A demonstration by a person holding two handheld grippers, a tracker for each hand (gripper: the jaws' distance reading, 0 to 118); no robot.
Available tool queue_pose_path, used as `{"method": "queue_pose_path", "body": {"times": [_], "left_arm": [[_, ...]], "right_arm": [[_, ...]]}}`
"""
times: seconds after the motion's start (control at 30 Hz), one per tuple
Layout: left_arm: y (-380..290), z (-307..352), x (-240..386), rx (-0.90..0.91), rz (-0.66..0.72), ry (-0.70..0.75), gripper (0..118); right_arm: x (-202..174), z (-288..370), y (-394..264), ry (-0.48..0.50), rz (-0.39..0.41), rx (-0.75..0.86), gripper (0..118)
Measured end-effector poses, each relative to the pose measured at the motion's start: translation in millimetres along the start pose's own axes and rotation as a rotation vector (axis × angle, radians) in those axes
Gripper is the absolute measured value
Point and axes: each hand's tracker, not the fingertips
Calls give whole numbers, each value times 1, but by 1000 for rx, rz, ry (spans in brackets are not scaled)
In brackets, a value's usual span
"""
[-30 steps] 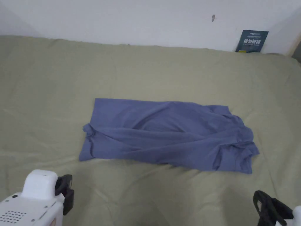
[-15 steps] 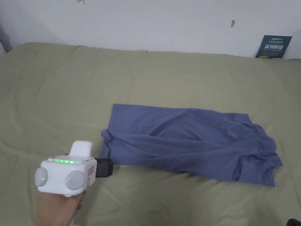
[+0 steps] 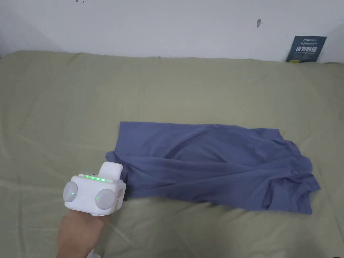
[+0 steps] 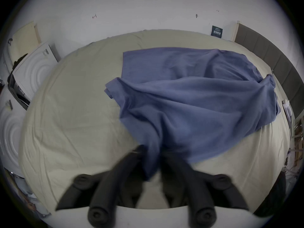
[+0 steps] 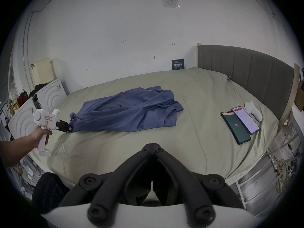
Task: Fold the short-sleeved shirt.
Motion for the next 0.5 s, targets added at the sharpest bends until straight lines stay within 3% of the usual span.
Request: {"method": "queue_pose_path", "body": {"times": [0.27, 0.3, 0.33, 0.37, 0.4, 0.5], "left_arm": [[2, 39, -21, 108, 84, -81, 6], [3, 41, -22, 110, 85, -87, 6], [4, 41, -22, 109, 82, -92, 6], [4, 42, -22, 111, 84, -98, 6], [4, 42, -22, 115, 86, -102, 6], [6, 39, -24, 112, 87, -102, 6]], "right_arm": [[6, -50, 43, 19, 86, -59, 2], [7, -64, 49, 14, 109, -88, 19], [10, -81, 54, 8, 123, -102, 52], [16, -103, 59, 24, 113, -134, 97], [20, -122, 63, 22, 98, -180, 118], [31, -177, 74, -20, 92, -230, 117]]}}
